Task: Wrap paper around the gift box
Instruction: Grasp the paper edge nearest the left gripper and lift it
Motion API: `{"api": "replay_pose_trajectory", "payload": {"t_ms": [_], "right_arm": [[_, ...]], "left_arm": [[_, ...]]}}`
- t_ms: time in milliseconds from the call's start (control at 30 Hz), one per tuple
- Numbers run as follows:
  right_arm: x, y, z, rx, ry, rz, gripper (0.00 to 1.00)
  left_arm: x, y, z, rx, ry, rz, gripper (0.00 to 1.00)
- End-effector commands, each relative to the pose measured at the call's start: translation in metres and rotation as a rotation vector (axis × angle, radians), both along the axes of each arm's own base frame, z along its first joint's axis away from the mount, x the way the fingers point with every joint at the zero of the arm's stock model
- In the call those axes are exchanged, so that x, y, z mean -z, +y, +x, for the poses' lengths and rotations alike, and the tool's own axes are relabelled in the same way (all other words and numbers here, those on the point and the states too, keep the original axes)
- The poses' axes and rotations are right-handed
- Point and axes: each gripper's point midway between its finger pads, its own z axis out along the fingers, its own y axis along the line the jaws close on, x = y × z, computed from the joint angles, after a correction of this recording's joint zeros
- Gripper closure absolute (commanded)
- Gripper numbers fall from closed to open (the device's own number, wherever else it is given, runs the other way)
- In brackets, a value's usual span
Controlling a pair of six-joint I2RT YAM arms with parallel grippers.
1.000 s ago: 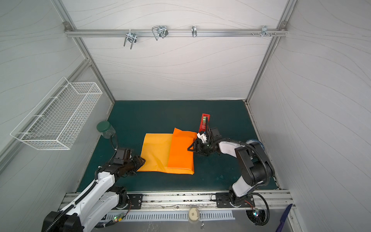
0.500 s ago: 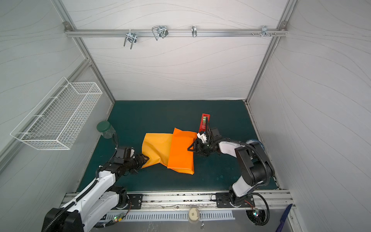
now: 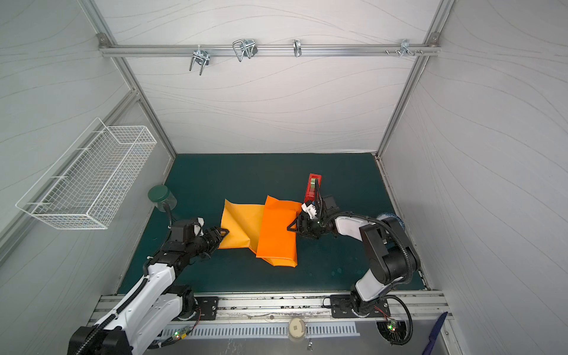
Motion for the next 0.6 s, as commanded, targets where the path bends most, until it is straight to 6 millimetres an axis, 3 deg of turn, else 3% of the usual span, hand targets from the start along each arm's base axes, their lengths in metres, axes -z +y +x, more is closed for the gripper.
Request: {"api": "replay_pose_trajectory", "payload": {"t_ms": [0, 333, 567], "right_arm": [[0.039, -0.022, -0.012, 0.053, 0.083, -0.149, 0.16], [0.04, -0.022, -0.012, 0.053, 0.082, -0.149, 0.17], [0.04, -0.022, -0.012, 0.054, 0.084, -0.15, 0.17]], "left_arm": [[-0.029, -0.003, 0.017, 0.008, -0.104, -0.042, 0.34], [-0.043, 0.007, 0.027, 0.017, -0.165, 0.012, 0.29], [-0.05, 0.005, 0.032, 0.035, -0.226, 0.009, 0.33]]}}
